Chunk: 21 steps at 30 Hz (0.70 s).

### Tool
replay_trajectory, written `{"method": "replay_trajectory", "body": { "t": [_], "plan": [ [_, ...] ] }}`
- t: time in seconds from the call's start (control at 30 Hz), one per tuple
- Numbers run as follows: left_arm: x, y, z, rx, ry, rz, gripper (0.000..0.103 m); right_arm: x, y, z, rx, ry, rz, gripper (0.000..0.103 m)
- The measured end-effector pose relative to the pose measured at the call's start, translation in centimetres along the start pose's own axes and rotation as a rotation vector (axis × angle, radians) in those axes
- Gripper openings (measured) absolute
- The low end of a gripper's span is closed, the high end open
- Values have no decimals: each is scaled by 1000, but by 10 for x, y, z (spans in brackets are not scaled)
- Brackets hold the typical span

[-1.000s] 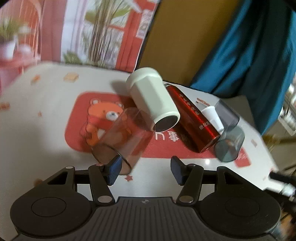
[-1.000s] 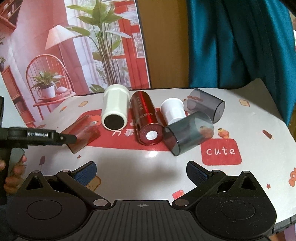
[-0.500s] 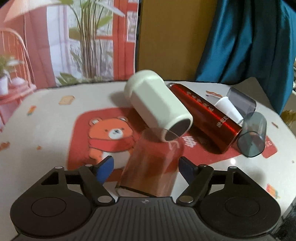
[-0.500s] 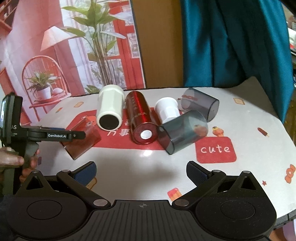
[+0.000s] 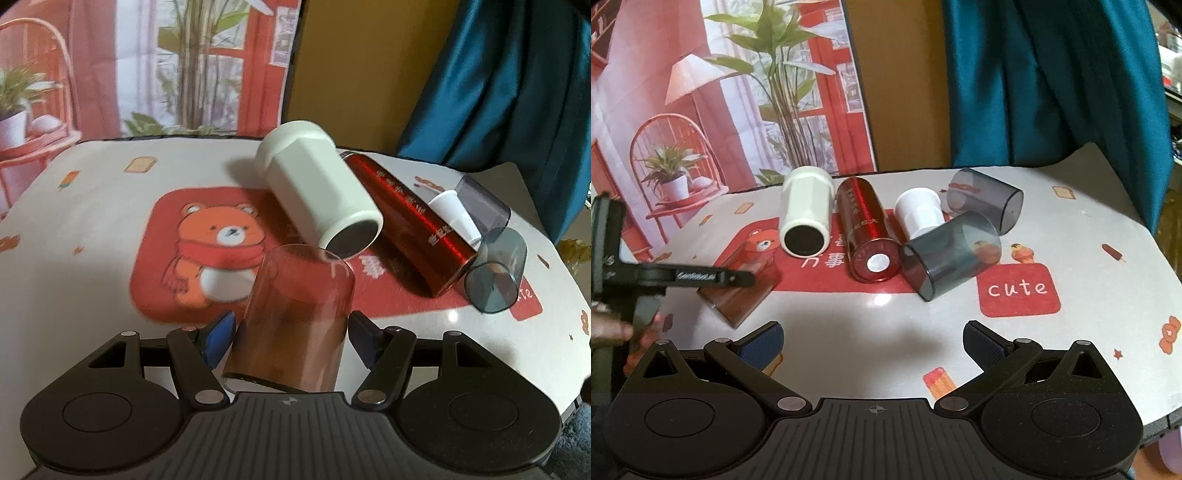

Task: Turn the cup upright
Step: 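Lift the amber cup with the left gripper and rotate it rim-up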

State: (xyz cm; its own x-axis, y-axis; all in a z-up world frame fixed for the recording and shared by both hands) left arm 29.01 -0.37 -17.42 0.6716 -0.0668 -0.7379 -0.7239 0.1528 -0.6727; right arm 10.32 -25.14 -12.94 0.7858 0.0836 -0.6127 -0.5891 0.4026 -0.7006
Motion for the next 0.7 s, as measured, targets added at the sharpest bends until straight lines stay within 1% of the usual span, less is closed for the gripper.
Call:
{"method": "replay_trajectory", "body": {
  "t": [0.07, 0.17, 0.23, 0.33, 0.43, 0.57, 0.7],
  "plan": [
    [-9, 7, 3, 1, -16, 6, 70, -1, 1, -1, 3, 0, -1, 103],
    [-22, 21, 11, -24, -56, 19, 70, 0, 1, -2, 9, -3, 0, 103],
    [-32, 29, 11, -37, -96, 33, 70, 0, 1, -2, 14, -3, 2, 103],
    [-43, 38, 5, -66, -116, 51, 70, 0, 1, -4, 22, 4, -5, 103],
    [-50, 42, -9, -71, -147, 44, 70, -1, 2, -6, 24, 8, -7, 103],
    [-53, 43, -29, -78, -150, 51, 70, -4, 4, -9, 32, 14, -10, 103],
    [-53, 42, -42, -94, -145, 64, 70, -7, 6, -15, 42, 24, -16, 103]
  ]
}}
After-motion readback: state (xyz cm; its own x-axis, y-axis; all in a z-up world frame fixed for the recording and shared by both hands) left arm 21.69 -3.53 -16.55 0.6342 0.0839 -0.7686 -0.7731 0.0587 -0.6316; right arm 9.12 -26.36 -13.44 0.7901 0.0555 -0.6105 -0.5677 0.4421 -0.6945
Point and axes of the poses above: each gripper's, at about its wrist camera, not at the fingertips, and x roughly the way its jaws point, z to its left, y to its underside, the point moved 4 cm from there along x, roughly the way its jaws point, and after that the axes turned 15 degrees about -y, right-handed, at the moved point
